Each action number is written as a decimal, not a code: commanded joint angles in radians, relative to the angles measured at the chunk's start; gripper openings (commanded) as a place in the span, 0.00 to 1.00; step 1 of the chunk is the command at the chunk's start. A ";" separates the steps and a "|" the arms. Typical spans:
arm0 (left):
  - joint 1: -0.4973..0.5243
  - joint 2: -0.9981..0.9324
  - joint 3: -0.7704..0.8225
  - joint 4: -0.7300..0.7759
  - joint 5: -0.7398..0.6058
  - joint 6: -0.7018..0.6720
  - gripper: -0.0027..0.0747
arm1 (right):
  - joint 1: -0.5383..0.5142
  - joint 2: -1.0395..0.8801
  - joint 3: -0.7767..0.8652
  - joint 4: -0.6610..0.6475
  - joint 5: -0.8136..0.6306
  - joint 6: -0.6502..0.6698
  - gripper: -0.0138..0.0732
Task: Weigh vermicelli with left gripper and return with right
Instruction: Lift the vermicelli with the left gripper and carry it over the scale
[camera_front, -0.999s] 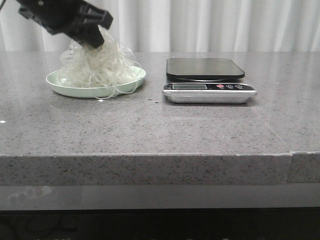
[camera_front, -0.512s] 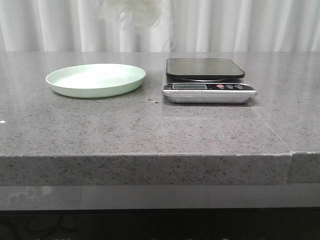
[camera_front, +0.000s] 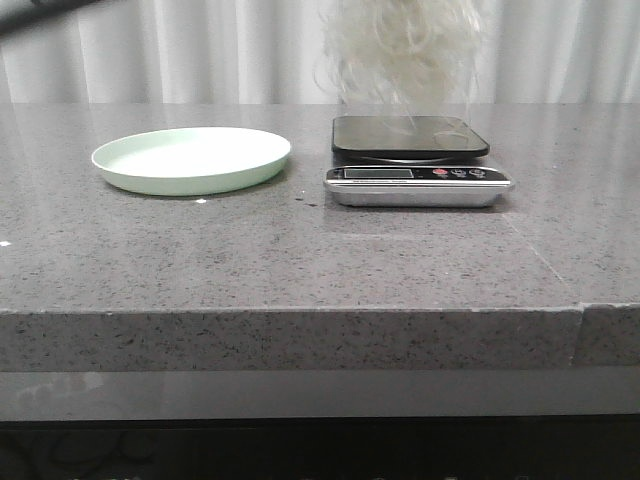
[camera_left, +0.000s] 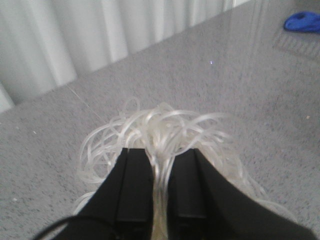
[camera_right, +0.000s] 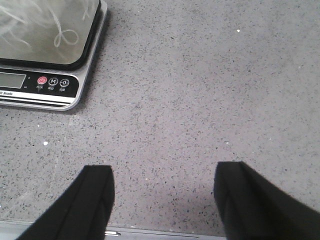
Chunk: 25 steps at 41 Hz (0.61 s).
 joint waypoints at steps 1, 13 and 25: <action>-0.003 -0.030 -0.044 -0.004 -0.120 0.000 0.22 | -0.004 0.004 -0.024 -0.003 -0.053 -0.002 0.77; -0.003 0.010 -0.044 -0.008 -0.115 0.000 0.50 | -0.004 0.004 -0.024 -0.003 -0.053 -0.002 0.77; -0.003 -0.049 -0.044 -0.008 -0.080 0.000 0.58 | -0.004 0.004 -0.024 -0.003 -0.053 -0.002 0.77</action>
